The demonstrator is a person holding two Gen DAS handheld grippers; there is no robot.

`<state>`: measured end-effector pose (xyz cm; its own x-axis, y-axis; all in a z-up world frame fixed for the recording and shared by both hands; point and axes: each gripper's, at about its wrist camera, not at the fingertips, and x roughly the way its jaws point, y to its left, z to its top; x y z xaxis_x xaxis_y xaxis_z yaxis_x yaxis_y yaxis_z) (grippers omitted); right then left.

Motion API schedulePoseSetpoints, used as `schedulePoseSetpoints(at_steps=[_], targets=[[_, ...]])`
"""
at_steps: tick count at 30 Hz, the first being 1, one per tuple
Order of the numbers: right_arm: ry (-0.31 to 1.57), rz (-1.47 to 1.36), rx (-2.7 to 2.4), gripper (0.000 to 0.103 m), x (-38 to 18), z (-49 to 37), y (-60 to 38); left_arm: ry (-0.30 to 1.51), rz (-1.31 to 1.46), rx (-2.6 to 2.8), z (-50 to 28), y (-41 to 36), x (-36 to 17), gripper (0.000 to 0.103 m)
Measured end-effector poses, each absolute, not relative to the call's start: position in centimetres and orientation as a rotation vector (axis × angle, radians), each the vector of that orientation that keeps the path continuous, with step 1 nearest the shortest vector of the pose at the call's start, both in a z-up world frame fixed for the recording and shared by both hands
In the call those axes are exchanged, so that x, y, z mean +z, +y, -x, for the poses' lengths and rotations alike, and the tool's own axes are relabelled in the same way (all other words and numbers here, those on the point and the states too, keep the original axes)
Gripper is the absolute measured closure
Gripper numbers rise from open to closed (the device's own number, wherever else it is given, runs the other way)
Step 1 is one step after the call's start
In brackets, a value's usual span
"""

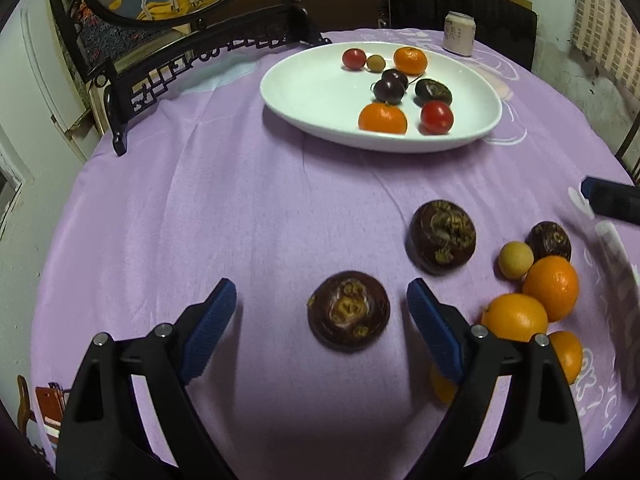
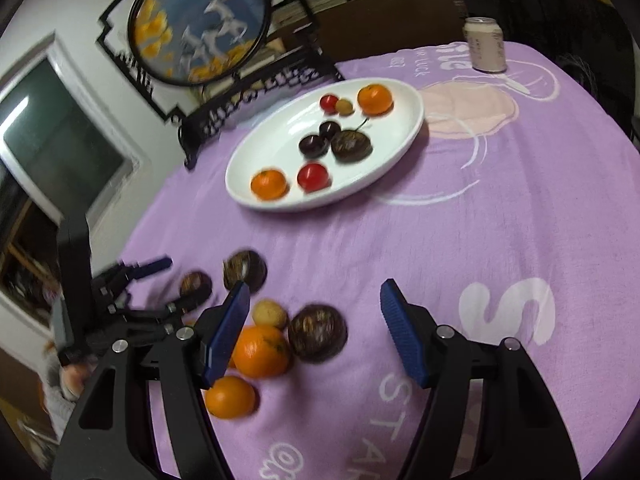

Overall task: Organize fruits
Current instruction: 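Grasp a dark brown round fruit with the left gripper while the right grasps another, then release the right gripper's dark brown fruit onto the white plate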

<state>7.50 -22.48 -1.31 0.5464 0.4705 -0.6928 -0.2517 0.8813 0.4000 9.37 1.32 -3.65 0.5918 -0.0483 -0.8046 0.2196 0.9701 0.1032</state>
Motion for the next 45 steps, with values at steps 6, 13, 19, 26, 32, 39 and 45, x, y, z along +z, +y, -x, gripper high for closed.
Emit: schedulePoseSetpoints(at_steps=[6,13,19,26,32,39,45], targets=[[0.860,-0.004,0.385,0.037,-2.7,-4.8,-20.8,0.937,-0.169,-0.140,-9.7,1.9,-3.8,0.014],[0.876,0.178,0.380,0.049,-4.9,-4.8,-18.7,0.956,-0.129,-0.130,-10.2,2.4,-4.2,0.014],[0.849,0.130,0.404,0.057,-4.8,-6.1,-18.6,0.961,-0.119,-0.128,-10.4,2.5,-4.2,0.014],[0.869,0.080,0.422,0.058,-5.0,-7.0,-18.5,0.962,-0.103,-0.159,-10.3,2.5,-4.3,0.019],[0.861,0.097,0.393,0.062,-4.9,-6.4,-19.0,0.920,-0.111,-0.144,-9.5,2.6,-3.9,0.062],[0.829,0.017,0.332,0.062,-4.1,-6.8,-21.2,0.864,-0.063,-0.140,-9.3,3.5,-2.2,0.063],[0.728,-0.198,0.326,0.062,-0.6,-7.6,-24.5,0.804,0.021,-0.161,-11.6,4.0,1.5,0.062]])
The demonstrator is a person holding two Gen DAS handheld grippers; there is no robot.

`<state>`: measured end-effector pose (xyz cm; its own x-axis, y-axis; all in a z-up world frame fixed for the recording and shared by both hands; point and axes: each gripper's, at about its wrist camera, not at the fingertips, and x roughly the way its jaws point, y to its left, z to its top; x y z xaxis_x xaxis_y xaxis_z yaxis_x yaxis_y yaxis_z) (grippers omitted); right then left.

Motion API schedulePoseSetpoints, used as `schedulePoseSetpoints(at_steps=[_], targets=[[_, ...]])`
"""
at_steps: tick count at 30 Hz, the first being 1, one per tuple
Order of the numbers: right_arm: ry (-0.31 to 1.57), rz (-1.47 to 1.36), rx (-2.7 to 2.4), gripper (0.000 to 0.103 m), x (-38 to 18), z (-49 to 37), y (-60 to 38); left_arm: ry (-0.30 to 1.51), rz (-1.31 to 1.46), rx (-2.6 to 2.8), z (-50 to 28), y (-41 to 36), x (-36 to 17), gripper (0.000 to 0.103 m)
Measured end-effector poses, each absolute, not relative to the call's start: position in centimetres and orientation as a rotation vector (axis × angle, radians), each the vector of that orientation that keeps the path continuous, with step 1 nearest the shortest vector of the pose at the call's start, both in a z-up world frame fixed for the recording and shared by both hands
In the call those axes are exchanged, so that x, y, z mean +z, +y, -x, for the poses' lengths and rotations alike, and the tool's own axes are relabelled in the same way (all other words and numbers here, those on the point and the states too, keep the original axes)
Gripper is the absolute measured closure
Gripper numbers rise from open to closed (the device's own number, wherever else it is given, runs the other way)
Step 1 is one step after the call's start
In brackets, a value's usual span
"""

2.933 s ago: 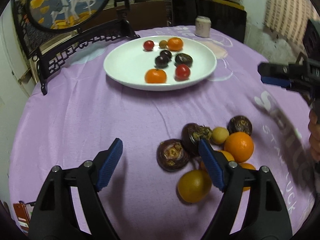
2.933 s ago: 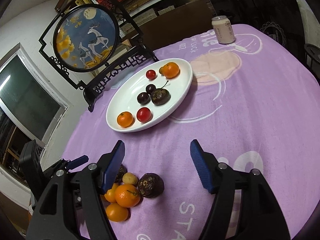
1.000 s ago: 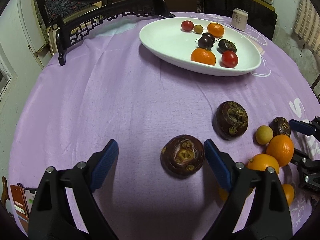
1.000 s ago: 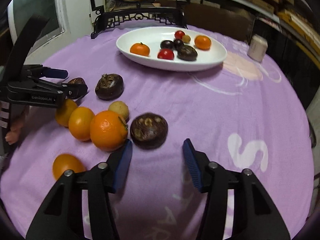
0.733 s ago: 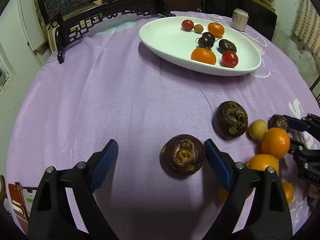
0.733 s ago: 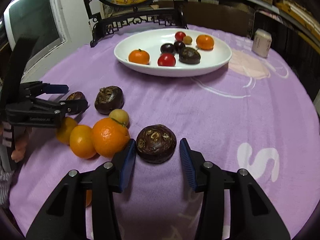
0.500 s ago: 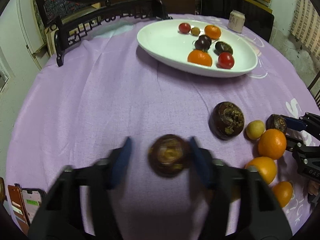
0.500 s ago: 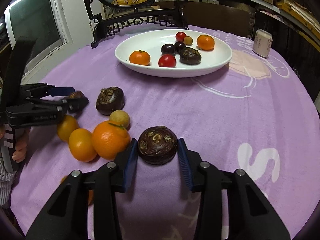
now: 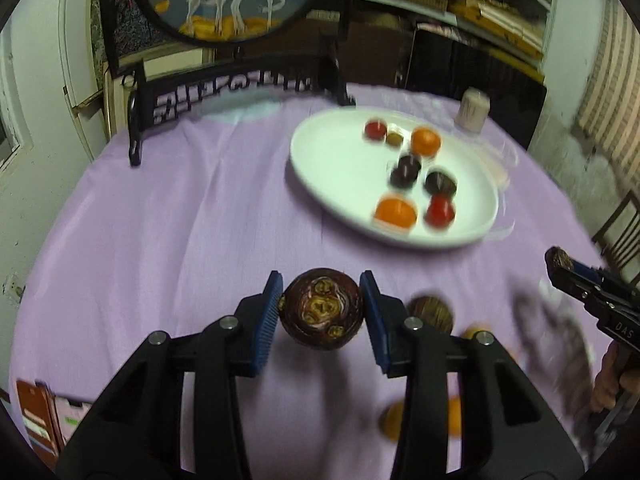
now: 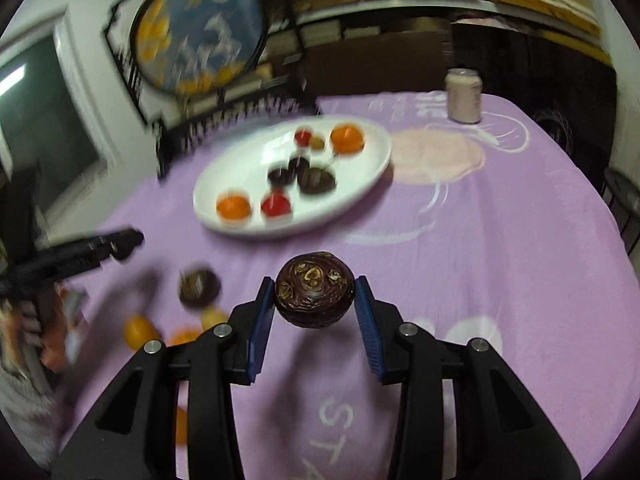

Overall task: Organize fruits
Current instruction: 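Release the right gripper's dark brown fruit onto the white plate, then grasp a mandarin with the right gripper while the left holds its dark fruit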

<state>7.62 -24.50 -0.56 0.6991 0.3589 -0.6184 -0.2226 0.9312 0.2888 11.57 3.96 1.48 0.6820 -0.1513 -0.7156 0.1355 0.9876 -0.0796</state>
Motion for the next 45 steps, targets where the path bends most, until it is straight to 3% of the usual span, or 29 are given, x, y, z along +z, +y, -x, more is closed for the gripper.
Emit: schedulePoseSetpoints(at_steps=[5,11,13,14,16,25,30,36,39,45], targets=[[0.726,-0.235,0.341,0.062,1.9,-11.6,-23.2,0.774,-0.013,-0.158,-16.1,1.7,3.5,0.062],[0.767,-0.188,0.347,0.062,0.9,-16.4,-19.9,0.822,-0.017,-0.165,-20.6,-0.7,1.3,0.061],[0.776,-0.185,0.322,0.055,0.2,-17.4,-19.7,0.831,-0.017,-0.164,-21.1,-0.9,0.5,0.059],[0.776,-0.195,0.317,0.051,0.0,-17.6,-20.0,0.834,-0.021,-0.169,-21.1,-0.8,0.3,0.053],[0.759,-0.225,0.316,0.044,0.0,-17.3,-20.9,0.820,-0.001,-0.169,-20.7,-0.2,0.4,0.048],[0.752,-0.248,0.338,0.043,0.6,-14.3,-21.8,0.808,0.042,-0.176,-17.4,1.4,0.9,0.044],[0.765,-0.261,0.347,0.041,0.1,-11.7,-22.2,0.812,-0.017,-0.214,-13.9,0.6,0.4,0.033],[0.762,-0.307,0.323,0.040,-0.1,-9.5,-23.9,0.793,-0.136,-0.249,-10.6,-1.3,-0.5,0.026],[0.757,-0.368,0.316,0.024,-0.1,-9.3,-25.0,0.824,-0.160,-0.262,-10.5,-2.0,-1.6,0.026],[0.745,-0.408,0.300,0.023,0.2,-9.4,-26.0,0.870,-0.180,-0.294,-11.0,-2.9,-3.1,0.025]])
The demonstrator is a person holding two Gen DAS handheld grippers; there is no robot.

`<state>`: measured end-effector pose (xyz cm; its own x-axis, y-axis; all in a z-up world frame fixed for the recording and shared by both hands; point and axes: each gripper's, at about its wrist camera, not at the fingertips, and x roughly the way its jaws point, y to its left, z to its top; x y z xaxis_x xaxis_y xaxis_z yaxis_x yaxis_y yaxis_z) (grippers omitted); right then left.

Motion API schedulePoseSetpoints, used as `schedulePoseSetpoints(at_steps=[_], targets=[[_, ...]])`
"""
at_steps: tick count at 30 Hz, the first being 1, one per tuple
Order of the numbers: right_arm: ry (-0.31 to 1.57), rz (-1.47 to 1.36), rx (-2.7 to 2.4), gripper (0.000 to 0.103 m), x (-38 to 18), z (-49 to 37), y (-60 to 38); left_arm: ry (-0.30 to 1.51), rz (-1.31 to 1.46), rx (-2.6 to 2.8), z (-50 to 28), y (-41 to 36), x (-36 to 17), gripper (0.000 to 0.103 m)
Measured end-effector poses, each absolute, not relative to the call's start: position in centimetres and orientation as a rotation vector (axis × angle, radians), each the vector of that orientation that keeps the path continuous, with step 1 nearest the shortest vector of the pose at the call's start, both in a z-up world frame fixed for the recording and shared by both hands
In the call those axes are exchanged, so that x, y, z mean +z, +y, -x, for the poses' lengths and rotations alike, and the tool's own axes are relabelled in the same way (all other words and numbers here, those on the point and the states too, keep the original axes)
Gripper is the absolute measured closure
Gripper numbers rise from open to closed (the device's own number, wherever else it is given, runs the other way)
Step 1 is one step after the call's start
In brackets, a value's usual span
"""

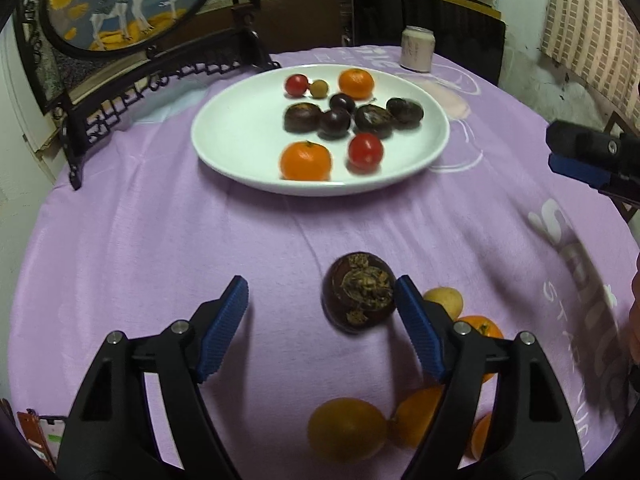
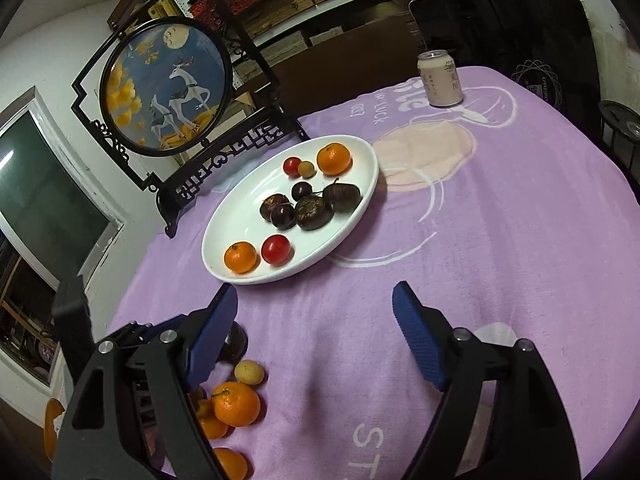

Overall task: Organize fruits
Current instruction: 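Grasp a mandarin with the right gripper while the left holds its dark fruit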

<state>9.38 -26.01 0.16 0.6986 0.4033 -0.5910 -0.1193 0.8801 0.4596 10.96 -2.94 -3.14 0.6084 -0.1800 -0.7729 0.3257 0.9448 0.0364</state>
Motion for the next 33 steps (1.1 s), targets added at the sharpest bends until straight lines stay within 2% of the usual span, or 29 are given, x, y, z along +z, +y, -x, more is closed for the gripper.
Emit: schedulePoseSetpoints(at_steps=[5,9,10,12,22,33], targets=[[0.760,-0.383,0.307,0.023,0.0,-9.5,-25.5,0.888,-0.171,-0.326,-11.4,-3.3,-3.8,0.026],[0.769,-0.366,0.310,0.023,-0.3,-9.5,-25.1,0.924,-0.140,-0.335,-12.0,-3.3,-4.5,0.034],[0.770,-0.362,0.308,0.023,-0.3,-9.5,-25.0,0.923,-0.139,-0.344,-12.0,-3.3,-4.5,0.038],[0.770,-0.358,0.308,0.023,-0.3,-9.5,-25.0,0.921,-0.147,-0.348,-11.9,-3.3,-4.3,0.060],[0.856,-0.277,0.426,0.023,-1.7,-9.4,-21.9,0.905,0.054,-0.112,-14.2,5.0,-2.7,0.060],[0.965,-0.219,0.573,0.023,-3.1,-7.2,-18.8,0.935,0.040,-0.117,-14.8,4.4,-3.8,0.059]])
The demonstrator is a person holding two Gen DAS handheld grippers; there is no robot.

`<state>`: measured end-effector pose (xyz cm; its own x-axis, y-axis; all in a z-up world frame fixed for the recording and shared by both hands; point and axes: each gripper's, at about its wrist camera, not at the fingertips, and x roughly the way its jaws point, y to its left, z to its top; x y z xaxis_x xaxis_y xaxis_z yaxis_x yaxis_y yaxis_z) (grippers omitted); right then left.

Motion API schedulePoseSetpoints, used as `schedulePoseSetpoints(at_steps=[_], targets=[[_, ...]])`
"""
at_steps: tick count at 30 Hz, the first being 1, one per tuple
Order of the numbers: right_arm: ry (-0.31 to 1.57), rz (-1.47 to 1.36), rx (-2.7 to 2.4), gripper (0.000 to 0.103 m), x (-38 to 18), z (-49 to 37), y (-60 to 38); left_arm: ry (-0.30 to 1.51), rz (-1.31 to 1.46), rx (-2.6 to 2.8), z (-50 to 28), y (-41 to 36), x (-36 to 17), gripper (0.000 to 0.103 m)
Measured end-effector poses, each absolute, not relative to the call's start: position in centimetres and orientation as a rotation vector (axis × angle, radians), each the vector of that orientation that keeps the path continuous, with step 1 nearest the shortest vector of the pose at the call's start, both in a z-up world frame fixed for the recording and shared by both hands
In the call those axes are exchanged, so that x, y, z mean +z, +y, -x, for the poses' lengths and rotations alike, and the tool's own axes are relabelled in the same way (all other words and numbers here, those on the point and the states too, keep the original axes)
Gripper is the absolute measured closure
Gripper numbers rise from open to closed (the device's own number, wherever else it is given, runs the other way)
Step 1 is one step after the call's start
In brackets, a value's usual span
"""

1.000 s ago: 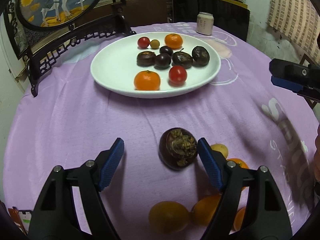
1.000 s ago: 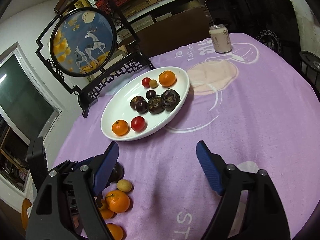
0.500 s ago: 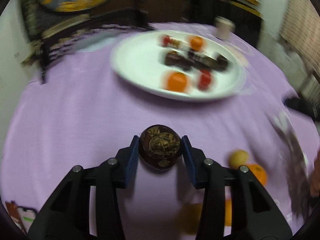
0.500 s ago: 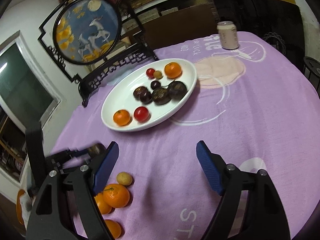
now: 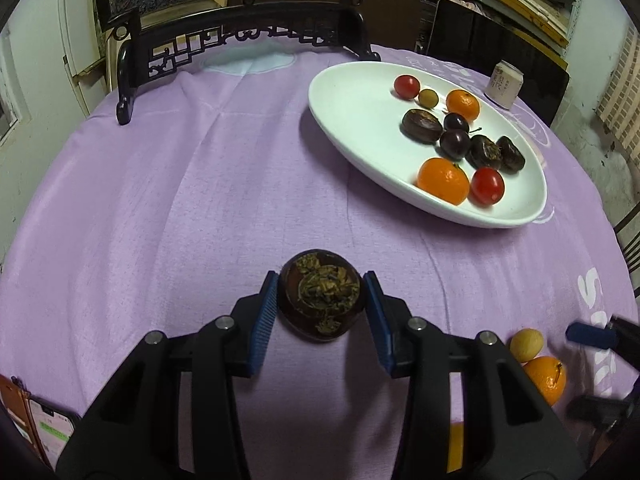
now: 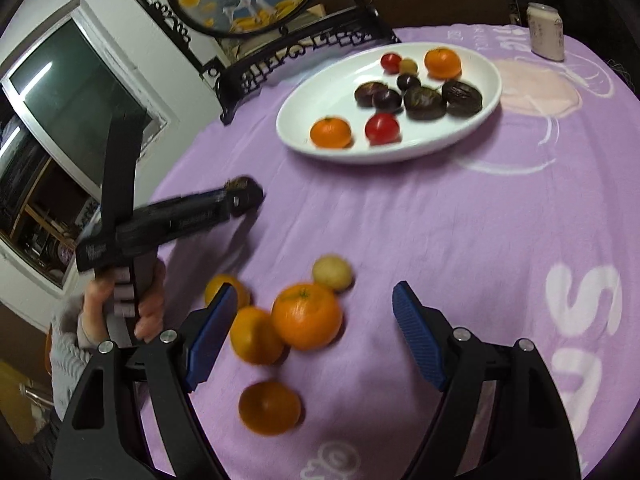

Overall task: Organize fruits
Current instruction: 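Grasp a mandarin with the right gripper while the left holds its dark fruit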

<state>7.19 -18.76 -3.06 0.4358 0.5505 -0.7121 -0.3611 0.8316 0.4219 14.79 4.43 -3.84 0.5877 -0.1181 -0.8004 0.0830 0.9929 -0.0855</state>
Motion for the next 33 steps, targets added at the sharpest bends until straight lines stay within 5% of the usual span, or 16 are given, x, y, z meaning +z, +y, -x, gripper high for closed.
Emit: schedulePoseSetpoints(at_steps=[13,33], targets=[[0.997,-0.265,0.594,0.058,-4.7,-6.7,-18.5,0.933,0.019,-0.109,-14.5,4.2,-4.1,0.059],[0.826,-0.183,0.351,0.066,-2.1,-7.7,-22.6,0.894,-0.020,-0.165,-13.2,2.3,-3.0,0.059]])
